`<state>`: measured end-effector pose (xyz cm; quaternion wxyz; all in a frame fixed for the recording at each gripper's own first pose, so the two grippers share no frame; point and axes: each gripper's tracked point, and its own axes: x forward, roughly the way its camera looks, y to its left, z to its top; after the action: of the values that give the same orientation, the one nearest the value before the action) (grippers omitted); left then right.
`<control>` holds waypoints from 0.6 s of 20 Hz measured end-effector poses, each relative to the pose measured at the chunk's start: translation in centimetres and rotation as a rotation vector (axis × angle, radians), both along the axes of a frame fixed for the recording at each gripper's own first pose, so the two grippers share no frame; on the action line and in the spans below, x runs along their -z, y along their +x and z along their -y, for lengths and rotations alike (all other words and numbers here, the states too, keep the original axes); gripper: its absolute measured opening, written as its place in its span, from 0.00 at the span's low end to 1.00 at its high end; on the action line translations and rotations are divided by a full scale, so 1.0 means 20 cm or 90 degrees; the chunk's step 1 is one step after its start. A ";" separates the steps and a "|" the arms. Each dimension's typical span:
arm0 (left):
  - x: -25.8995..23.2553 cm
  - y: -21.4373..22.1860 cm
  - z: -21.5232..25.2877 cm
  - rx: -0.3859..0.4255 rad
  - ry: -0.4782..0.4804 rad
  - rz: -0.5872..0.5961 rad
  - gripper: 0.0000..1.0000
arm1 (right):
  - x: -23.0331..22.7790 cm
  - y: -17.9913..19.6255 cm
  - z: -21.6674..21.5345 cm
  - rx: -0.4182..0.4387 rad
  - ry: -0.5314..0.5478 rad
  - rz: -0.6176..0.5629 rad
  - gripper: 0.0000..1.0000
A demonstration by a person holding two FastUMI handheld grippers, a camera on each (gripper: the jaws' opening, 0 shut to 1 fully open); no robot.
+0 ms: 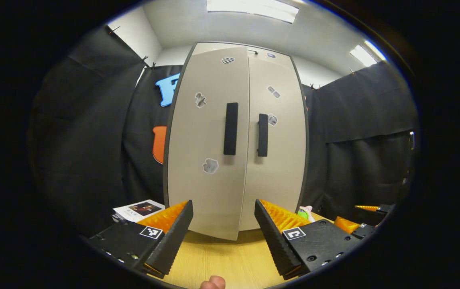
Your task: Grab one shoe with the right hand and put it into the shoe cabinet, grab the other shoe with the left hand and put it into the shoe cabinet; then close the right door with the right hand and the left door with the left hand.
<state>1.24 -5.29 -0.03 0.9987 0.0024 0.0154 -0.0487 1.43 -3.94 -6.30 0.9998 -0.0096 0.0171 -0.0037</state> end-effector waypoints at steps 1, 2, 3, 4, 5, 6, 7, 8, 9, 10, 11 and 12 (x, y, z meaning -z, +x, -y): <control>0.02 -0.03 0.02 0.002 0.006 0.007 0.93 | 0.01 -0.01 0.00 0.001 0.001 -0.002 0.90; 0.05 -0.05 0.05 0.004 0.012 0.009 0.92 | 0.02 -0.01 -0.01 0.000 0.002 -0.004 0.90; 0.08 -0.08 0.08 0.009 0.016 0.008 0.92 | 0.03 -0.02 -0.01 0.000 0.005 -0.008 0.90; 0.11 -0.10 0.11 0.016 0.016 0.003 0.93 | 0.04 -0.03 -0.02 0.000 0.007 -0.010 0.90; 0.13 -0.12 0.13 0.021 0.016 -0.001 0.93 | 0.04 -0.03 -0.02 -0.001 0.010 -0.012 0.90; 0.14 -0.13 0.15 0.025 0.015 -0.004 0.93 | 0.05 -0.04 -0.03 -0.002 0.012 -0.013 0.90; 0.15 -0.14 0.16 0.030 0.014 -0.008 0.92 | 0.05 -0.04 -0.03 -0.003 0.013 -0.012 0.90; 0.16 -0.14 0.18 0.036 0.014 -0.013 0.93 | 0.05 -0.05 -0.03 -0.005 0.013 -0.011 0.90; 0.17 -0.15 0.19 0.040 0.012 -0.017 0.92 | 0.05 -0.05 -0.03 -0.005 0.014 -0.009 0.90; 0.18 -0.16 0.19 0.042 0.009 -0.022 0.93 | 0.04 -0.06 -0.03 -0.006 0.018 -0.005 0.90; 0.18 -0.16 0.19 0.042 0.006 -0.025 0.93 | 0.03 -0.06 -0.03 -0.008 0.023 0.002 0.90; 0.18 -0.16 0.19 0.040 0.004 -0.026 0.93 | 0.02 -0.06 -0.04 -0.009 0.027 0.006 0.90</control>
<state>-1.93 -9.04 -3.61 0.9961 0.0052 0.0357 -0.0802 0.17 -3.15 -6.69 0.9998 0.0112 0.0127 0.0038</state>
